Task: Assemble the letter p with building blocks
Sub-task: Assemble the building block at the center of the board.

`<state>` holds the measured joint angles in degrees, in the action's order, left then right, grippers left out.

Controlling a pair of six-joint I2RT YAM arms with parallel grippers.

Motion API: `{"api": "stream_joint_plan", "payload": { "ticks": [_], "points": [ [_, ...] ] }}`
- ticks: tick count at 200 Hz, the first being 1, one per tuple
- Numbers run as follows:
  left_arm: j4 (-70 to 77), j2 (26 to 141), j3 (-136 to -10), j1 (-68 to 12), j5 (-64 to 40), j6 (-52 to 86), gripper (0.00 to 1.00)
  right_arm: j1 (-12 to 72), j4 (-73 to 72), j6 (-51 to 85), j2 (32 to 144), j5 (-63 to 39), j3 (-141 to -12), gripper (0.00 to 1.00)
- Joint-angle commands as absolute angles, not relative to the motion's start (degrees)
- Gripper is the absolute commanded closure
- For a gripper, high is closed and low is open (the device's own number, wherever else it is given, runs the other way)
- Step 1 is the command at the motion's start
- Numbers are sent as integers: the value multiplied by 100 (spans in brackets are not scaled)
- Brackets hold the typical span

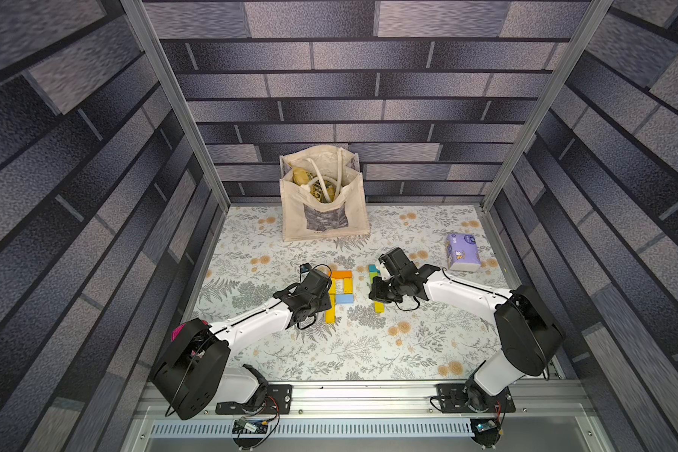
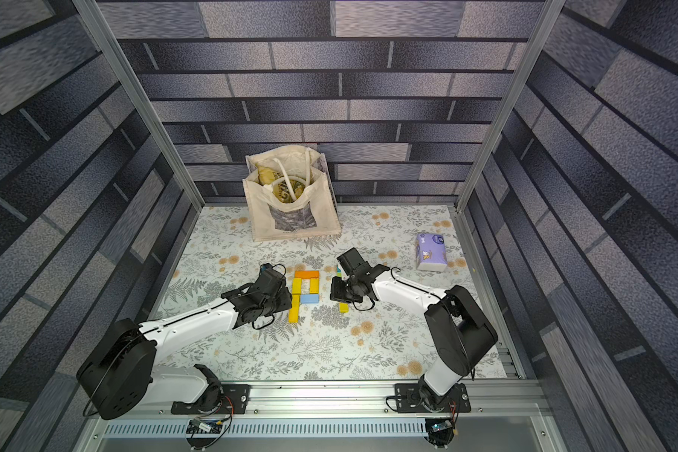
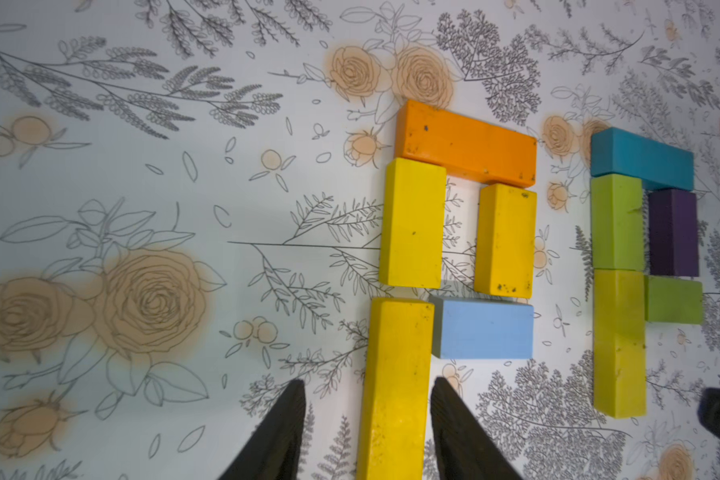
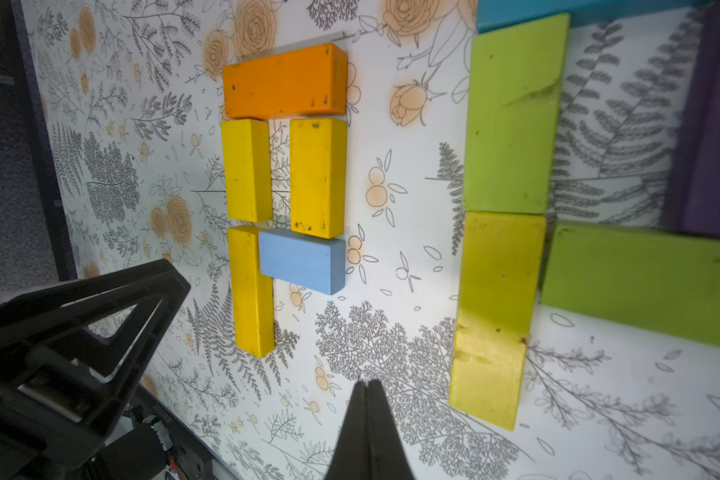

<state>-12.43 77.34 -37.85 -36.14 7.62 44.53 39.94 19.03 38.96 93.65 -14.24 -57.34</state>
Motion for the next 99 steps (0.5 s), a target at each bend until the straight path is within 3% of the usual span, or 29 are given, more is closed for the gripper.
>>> {"api": "stream_joint_plan", "payload": {
  "ticks": [1,36,99],
  "points": [
    [-1247,7957,-3690,-3546,722,4272,56,4067,1689,4103,9590,-1614,-5707,98],
    [-925,8378,-3748,-3551,547,4256,65,4076,1782,4140,9709,-1533,-5895,98],
    [-838,8525,-3741,-3540,576,4238,69,4074,1995,4096,9860,-1440,-6056,99]
  ]
}}
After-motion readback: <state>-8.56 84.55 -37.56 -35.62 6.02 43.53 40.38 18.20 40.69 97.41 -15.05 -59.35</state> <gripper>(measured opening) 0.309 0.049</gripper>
